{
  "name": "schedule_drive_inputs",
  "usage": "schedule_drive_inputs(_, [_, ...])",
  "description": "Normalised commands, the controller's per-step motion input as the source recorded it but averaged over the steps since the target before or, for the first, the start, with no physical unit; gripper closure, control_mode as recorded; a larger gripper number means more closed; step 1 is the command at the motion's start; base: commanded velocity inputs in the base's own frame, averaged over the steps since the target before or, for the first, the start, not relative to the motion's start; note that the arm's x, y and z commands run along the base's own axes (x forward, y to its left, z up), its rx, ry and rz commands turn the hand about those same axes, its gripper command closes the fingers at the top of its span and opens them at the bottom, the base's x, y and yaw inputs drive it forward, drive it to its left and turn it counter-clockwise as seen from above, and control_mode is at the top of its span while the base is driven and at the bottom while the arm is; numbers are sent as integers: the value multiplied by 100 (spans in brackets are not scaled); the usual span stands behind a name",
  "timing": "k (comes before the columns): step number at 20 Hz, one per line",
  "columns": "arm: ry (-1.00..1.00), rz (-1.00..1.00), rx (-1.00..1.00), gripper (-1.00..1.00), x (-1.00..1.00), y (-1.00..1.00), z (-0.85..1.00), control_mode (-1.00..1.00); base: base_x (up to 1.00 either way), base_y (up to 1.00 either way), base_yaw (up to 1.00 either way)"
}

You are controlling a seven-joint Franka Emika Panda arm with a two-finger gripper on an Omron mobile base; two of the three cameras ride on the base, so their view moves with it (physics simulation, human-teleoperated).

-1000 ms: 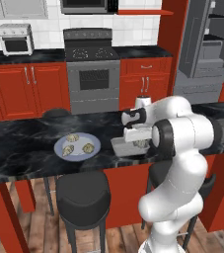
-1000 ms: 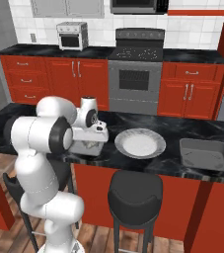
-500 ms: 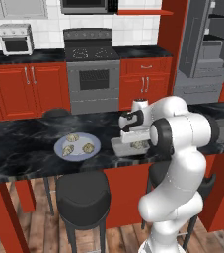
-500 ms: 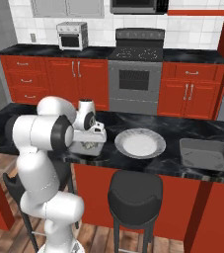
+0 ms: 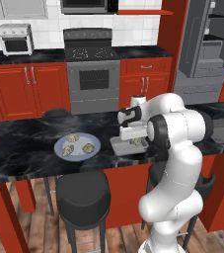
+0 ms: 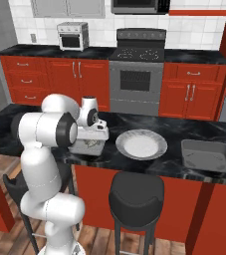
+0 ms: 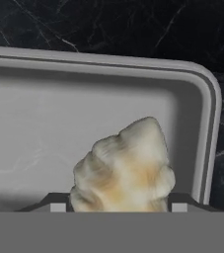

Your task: Place two dumplings into each of the tupperware containers and then place the containers in the fridge.

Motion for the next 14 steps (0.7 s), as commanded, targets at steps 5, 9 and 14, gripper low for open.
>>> schedule_drive_inputs(5, [0, 0, 0, -100, -1, 0, 0, -100, 0, 0, 0])
schedule_drive_inputs(9, [0, 0, 0, -100, 0, 0, 0, -100, 0, 0, 0])
schedule_drive_inputs(14, [0, 0, 0, -100, -1, 0, 0, -100, 0, 0, 0])
